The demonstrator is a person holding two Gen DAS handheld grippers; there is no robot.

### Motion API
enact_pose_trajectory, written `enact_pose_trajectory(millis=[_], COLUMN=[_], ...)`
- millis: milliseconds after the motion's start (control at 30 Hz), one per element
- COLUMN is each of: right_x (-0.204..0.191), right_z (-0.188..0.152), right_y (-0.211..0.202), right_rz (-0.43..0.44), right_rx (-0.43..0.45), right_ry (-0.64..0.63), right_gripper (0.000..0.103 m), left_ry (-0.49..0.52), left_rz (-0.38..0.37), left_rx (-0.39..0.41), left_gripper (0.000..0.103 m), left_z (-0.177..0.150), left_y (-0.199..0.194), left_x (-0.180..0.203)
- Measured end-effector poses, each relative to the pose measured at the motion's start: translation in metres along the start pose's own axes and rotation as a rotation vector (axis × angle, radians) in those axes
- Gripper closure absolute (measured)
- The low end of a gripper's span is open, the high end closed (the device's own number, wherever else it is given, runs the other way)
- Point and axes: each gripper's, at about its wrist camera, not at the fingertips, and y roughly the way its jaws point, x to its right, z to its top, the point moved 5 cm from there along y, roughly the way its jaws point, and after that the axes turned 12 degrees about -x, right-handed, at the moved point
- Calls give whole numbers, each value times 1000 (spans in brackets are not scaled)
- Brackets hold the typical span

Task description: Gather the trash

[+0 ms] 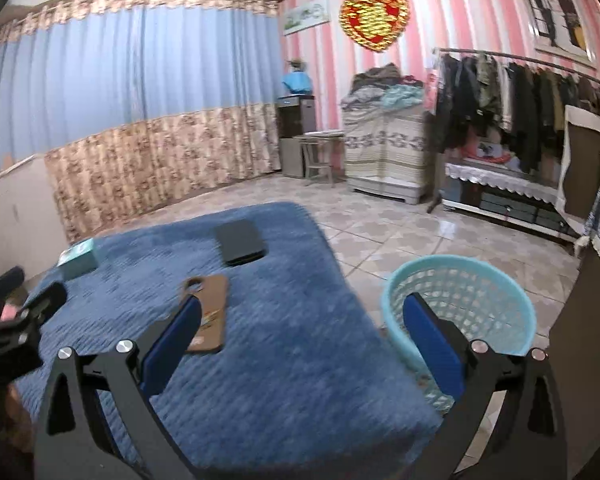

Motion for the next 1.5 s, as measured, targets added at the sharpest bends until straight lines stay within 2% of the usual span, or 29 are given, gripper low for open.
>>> enact_pose_trajectory(millis=[233, 433, 567, 667, 1233, 1500], right_x=[-40, -51, -46, -44, -31, -30], right_z=[-28, -33, -35, -35, -31, -31], right_y=[-1, -2, 3, 6, 1, -2], right_rz=[21, 10, 4, -1, 20, 11], right_rx=[-4, 14, -3, -9, 35, 58], right_ry=[-102, -146, -137, -131, -93, -94], right_gripper=[5, 5, 5, 5, 5, 5], left_ry=[-65, -119, -113, -104, -80, -60], left_rz=[38, 54, 62, 57, 52, 47], left_rx=[-7, 21, 41, 27, 40, 73], left_gripper=[5, 5, 5, 5, 5, 5], left_z=[-25, -26, -25, -28, -29, -24], left_y=[-4, -5, -7, -4, -4, -9], left_x=[-34, -50, -47, -40, -24, -18])
